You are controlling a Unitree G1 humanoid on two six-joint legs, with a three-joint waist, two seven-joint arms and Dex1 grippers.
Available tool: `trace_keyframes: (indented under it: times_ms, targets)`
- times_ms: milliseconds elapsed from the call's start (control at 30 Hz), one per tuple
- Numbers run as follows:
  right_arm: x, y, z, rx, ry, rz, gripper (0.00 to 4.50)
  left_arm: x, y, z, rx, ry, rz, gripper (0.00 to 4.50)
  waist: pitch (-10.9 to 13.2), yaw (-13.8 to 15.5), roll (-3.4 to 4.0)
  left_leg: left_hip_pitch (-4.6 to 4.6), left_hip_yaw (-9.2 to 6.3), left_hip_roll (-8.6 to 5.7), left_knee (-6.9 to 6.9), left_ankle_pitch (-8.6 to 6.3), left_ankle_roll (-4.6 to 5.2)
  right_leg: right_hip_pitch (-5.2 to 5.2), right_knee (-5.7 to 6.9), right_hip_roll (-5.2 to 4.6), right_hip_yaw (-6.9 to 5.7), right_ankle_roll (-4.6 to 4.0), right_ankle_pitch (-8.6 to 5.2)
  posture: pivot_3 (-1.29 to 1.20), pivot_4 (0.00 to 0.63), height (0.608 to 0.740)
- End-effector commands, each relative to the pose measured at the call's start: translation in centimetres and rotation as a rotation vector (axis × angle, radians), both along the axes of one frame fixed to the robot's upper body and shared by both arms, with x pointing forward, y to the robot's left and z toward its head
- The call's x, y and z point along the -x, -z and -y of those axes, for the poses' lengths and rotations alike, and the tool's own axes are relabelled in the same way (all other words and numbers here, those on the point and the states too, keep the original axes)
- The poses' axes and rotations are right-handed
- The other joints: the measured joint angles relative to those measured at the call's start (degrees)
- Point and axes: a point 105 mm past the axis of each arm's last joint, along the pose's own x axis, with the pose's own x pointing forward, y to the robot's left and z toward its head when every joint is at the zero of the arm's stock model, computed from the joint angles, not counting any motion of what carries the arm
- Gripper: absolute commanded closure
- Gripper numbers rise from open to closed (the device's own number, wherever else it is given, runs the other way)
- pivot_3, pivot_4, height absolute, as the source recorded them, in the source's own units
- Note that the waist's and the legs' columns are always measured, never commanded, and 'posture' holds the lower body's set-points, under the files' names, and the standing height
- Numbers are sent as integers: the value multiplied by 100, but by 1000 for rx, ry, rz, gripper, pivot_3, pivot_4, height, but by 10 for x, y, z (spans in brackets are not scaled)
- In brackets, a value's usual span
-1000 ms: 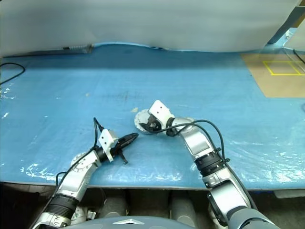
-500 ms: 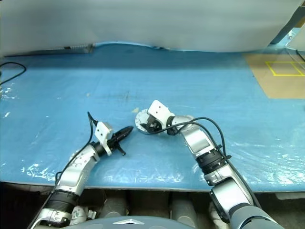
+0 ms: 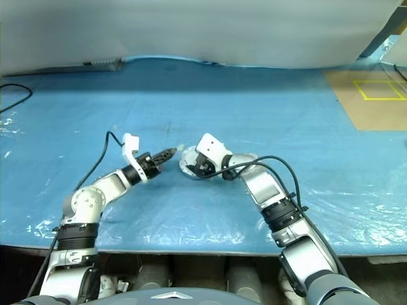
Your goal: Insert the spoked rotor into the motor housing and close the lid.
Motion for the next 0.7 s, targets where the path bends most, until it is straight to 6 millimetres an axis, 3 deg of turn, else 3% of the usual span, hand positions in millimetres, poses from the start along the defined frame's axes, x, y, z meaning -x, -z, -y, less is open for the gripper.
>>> trace_keyframes:
  times_ms: [33,467,700]
  targets:
    - [5,46,21,124,82,-139,1545,1,-1,3,-7,4,0,4500,0,0,0,0,0,-1,-5,0,0,0,-2,0,0,0,0,0,150,740]
    - [3,43,20,125,75,-127,1545,2,22,12,-72,17,-91,4500,0,5,0,1,0,-4,-17,0,0,2,-7,-1,0,29,-17,0,150,740]
    - [3,36,16,70,72,-124,1545,3,21,17,-65,52,-93,4500,0,12,0,3,-1,-5,-20,-2,4,6,-10,-3,0,39,-23,0,150,740]
